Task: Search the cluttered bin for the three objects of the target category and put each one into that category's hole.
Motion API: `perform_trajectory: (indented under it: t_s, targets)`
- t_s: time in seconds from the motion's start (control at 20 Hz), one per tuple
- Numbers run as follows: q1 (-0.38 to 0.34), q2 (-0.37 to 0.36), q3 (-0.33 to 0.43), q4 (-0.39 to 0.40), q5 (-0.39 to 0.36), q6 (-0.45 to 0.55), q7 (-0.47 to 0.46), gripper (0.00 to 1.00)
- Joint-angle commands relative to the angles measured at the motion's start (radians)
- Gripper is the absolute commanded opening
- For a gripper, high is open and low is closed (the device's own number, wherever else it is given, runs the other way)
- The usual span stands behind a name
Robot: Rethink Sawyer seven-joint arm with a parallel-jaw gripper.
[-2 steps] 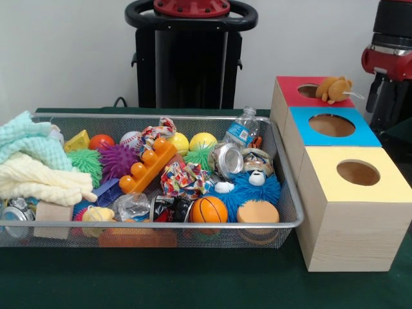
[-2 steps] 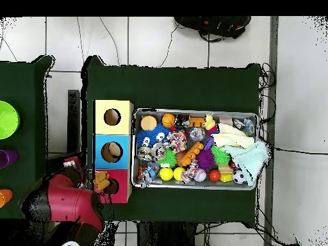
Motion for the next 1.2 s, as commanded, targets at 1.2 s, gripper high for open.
perform_trajectory:
  t_s: [1.2]
  targets:
    - [-0.176, -0.225, 0.236, 0.337, -0.062, -0.134, 0.083, 1.00]
